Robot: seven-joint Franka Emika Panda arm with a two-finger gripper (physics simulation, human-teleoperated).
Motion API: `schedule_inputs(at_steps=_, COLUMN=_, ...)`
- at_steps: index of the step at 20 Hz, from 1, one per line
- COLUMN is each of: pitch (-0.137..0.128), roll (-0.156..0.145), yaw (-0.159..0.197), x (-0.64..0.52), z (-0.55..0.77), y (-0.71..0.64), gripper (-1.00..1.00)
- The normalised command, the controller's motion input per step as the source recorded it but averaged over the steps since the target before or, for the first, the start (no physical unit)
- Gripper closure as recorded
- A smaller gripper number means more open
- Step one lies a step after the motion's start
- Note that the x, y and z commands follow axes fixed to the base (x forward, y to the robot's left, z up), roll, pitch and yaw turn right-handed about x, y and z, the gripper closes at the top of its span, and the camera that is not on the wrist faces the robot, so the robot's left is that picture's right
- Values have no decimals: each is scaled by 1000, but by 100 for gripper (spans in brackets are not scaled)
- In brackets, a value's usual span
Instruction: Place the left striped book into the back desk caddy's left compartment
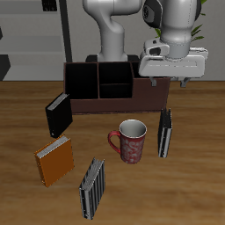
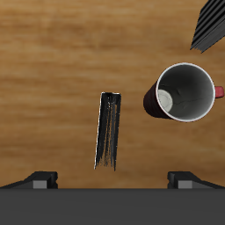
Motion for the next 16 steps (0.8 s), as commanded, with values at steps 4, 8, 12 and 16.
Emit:
schedule_inputs(at_steps=4, pitch=-45, roll=-17, yaw=18, x=119, z=-140, y=62, gripper=-100)
schedule_inputs(at_steps=8, pitch=-4, roll=14, yaw=5, x=120, z=-268, y=77, gripper=-100)
schedule_inputs(at_steps=12, pitch=-5, roll=26, yaw=6, x=102, z=-296, y=89, gripper=-100)
schedule_inputs(at_steps=16, pitch=-21, roll=12, yaw=-13, x=47, z=-174, y=10, gripper=-100)
